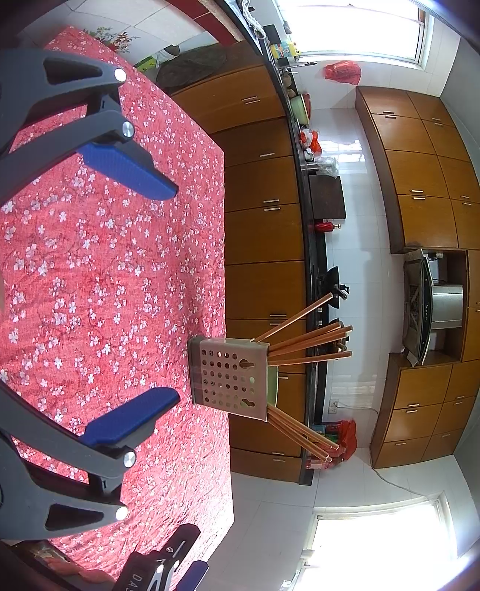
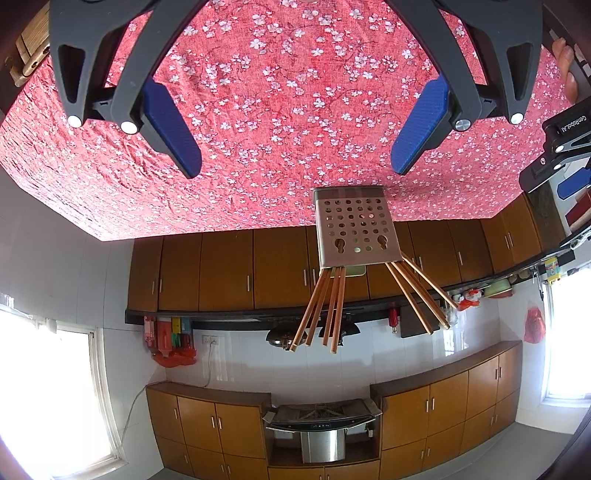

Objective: Organize utensils

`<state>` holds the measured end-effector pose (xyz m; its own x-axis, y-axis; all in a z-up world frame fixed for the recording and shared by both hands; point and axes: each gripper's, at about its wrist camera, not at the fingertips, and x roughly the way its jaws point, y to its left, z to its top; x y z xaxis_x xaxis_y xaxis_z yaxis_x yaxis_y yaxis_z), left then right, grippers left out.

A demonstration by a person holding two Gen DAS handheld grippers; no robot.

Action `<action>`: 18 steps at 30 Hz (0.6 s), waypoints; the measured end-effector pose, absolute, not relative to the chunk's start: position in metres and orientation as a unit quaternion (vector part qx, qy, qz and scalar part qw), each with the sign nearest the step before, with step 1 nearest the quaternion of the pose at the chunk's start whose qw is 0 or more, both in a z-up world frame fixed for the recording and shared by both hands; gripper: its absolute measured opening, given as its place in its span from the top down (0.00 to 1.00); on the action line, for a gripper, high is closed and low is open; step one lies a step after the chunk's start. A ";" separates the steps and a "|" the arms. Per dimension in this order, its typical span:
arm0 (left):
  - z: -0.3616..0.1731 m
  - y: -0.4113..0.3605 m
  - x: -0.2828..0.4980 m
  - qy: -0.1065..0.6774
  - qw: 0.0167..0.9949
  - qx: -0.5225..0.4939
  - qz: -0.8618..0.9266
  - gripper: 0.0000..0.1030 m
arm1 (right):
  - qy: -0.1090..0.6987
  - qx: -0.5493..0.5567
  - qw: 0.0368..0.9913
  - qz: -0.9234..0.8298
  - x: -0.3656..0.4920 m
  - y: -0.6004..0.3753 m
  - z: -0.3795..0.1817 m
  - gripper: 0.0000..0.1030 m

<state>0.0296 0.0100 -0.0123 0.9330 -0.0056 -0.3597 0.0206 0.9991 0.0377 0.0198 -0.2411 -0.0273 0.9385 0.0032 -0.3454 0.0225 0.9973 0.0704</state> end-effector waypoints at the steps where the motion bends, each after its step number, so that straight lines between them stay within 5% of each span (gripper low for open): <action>1: -0.012 0.010 0.030 0.183 0.983 0.020 -0.006 0.04 | 0.175 0.037 0.984 -0.005 0.020 -0.241 -0.027 0.02; 18: -0.013 0.011 0.031 0.185 0.983 0.020 -0.008 0.04 | 0.179 0.038 0.983 -0.004 0.021 -0.242 -0.030 0.02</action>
